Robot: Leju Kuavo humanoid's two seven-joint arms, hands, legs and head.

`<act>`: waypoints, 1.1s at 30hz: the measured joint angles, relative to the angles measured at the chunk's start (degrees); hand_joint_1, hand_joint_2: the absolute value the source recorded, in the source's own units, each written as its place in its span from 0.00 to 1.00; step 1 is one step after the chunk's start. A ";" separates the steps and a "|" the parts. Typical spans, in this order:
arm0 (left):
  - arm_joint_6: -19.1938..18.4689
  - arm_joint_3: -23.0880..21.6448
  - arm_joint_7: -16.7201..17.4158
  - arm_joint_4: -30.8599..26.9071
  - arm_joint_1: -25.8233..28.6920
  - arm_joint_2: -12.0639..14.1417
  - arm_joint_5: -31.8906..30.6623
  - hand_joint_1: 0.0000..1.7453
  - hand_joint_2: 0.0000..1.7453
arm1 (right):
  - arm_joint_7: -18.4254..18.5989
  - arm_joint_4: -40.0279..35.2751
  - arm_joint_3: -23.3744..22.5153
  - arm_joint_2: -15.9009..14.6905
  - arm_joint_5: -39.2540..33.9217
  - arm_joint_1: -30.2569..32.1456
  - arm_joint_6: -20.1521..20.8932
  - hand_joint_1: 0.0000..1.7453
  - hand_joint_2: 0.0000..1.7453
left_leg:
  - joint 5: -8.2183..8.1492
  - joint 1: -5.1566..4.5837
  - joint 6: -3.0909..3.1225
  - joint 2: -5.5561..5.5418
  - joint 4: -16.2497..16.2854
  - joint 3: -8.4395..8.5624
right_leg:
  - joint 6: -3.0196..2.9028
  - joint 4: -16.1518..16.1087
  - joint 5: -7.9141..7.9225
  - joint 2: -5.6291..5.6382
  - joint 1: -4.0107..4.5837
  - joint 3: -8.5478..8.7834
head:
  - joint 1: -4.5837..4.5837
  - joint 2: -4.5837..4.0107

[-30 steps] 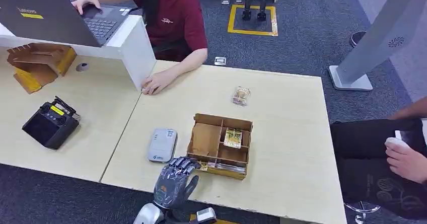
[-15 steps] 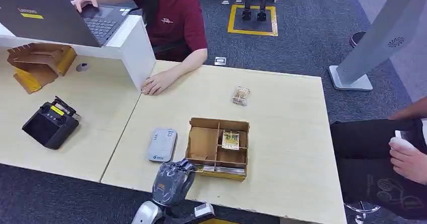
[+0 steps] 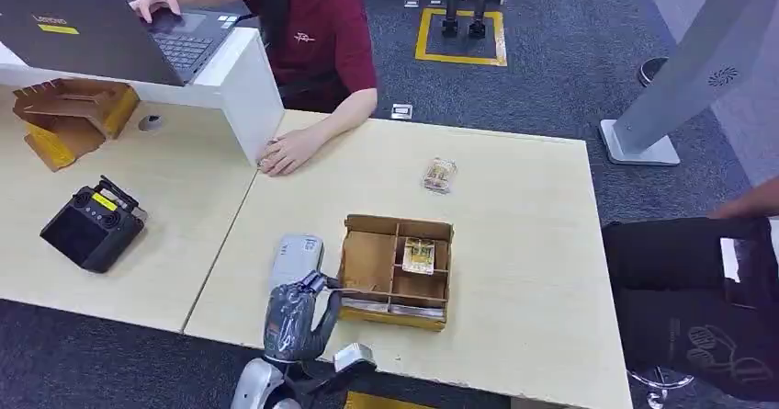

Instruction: Pass the card to the sensor for recognition and then transmit it.

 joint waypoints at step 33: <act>-0.04 21.56 5.90 -1.67 -22.23 4.29 -14.48 1.00 1.00 | 0.35 0.00 0.57 0.13 3.17 -0.42 1.11 0.00 1.00 | 0.05 0.00 -0.03 0.00 0.01 0.02 | -0.01 0.05 0.04 0.04 0.00 0.03 | 0.00 0.00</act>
